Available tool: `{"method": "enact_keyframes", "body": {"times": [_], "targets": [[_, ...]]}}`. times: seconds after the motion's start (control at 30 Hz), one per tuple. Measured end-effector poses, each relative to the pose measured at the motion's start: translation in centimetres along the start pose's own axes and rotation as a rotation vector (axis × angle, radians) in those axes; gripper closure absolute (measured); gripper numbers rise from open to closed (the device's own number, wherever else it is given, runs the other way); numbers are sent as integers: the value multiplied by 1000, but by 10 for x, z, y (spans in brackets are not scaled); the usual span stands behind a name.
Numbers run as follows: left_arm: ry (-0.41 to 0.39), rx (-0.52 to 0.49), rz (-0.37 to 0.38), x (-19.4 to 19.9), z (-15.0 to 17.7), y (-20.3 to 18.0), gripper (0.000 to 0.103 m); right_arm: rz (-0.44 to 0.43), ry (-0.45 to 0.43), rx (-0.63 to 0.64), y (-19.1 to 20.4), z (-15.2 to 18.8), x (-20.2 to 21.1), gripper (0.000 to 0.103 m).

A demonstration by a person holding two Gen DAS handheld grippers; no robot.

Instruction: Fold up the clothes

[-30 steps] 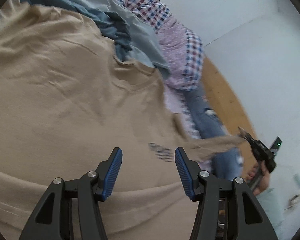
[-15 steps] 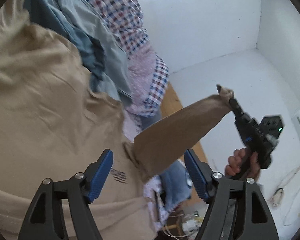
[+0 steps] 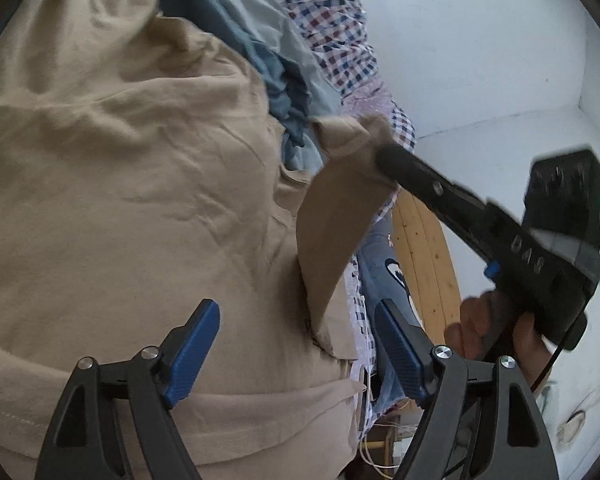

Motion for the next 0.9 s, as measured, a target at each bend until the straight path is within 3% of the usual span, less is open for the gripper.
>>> {"method": "enact_keyframes", "body": {"times": [0.07, 0.27, 0.37, 0.47, 0.57, 0.63, 0.67, 0.73, 0.9], "targets": [[-1, 8, 1, -3, 0, 2, 20, -16, 23, -9, 1, 2, 0, 57], [-21, 106, 39, -3, -11, 21, 20, 31, -170, -114, -21, 21, 49, 26], [-83, 171, 75, 7, -22, 30, 20, 73, -208, -150, -31, 52, 54, 26], [-133, 200, 66, 12, -35, 41, 20, 34, -203, -179, -32, 84, 38, 26], [-138, 210, 48, 11, -42, 47, 20, -36, -122, -115, -25, 96, 1, 26], [-143, 218, 38, 11, -45, 49, 20, -75, -83, -44, -20, 92, -21, 31], [-148, 221, 34, 12, -47, 49, 20, -100, -74, -22, -18, 87, -29, 40], [-163, 233, 33, 17, -49, 53, 20, -144, -62, 13, -18, 75, -44, 49], [-193, 255, 44, 30, -54, 60, 20, -171, -74, 71, -14, 46, -69, 50]]}}
Point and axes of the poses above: each gripper's, at about its wrist camera, not at the fingertips, and x roughly against the way its jaws point, y to its left, z to its underside, the point moved 9 cm from there along -x, roughly the way its jaws point, and after that the axes turned 3 degrees about -z, right-handed, at the moved point
